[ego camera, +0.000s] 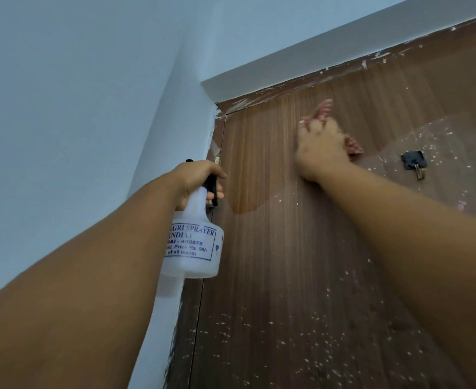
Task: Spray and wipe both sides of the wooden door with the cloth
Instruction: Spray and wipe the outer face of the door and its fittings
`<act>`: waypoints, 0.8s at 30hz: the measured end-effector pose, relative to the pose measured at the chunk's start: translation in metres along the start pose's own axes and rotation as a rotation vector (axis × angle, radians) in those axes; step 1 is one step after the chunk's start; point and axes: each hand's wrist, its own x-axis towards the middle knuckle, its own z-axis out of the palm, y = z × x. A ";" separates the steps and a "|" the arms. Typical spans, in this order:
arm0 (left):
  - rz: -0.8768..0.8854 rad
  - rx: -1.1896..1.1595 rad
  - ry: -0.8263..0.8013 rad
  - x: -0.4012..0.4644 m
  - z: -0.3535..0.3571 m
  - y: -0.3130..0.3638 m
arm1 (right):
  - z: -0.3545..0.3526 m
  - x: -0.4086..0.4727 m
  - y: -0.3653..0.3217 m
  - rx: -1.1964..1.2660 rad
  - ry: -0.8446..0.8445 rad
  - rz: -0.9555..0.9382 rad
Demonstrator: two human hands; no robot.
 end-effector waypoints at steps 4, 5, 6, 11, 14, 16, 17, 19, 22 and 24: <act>-0.022 0.036 0.106 -0.015 -0.005 -0.009 | 0.026 -0.010 -0.072 0.057 -0.097 -0.288; -0.029 0.053 0.112 -0.019 -0.006 -0.011 | 0.032 -0.016 -0.090 0.070 -0.119 -0.344; -0.040 0.072 0.111 -0.022 -0.007 -0.012 | 0.037 -0.026 -0.106 0.080 -0.140 -0.388; -0.075 0.034 0.136 -0.033 -0.007 -0.013 | 0.047 -0.069 -0.108 0.072 -0.174 -0.544; -0.076 0.017 0.116 -0.041 -0.004 -0.009 | 0.028 -0.059 -0.051 0.043 -0.175 -0.558; -0.091 0.029 0.045 -0.047 0.003 -0.004 | 0.005 -0.034 0.007 0.014 -0.121 -0.398; -0.098 0.037 0.009 -0.051 0.007 -0.003 | -0.008 -0.020 0.039 0.005 -0.093 -0.302; -0.111 0.031 -0.045 -0.059 0.023 -0.002 | -0.033 0.003 0.104 0.005 -0.048 -0.112; -0.069 -0.055 -0.075 -0.073 0.058 0.006 | -0.060 0.011 0.178 -0.003 -0.038 0.046; -0.041 -0.125 -0.137 -0.083 0.082 0.017 | -0.067 0.005 0.197 -0.020 -0.043 0.061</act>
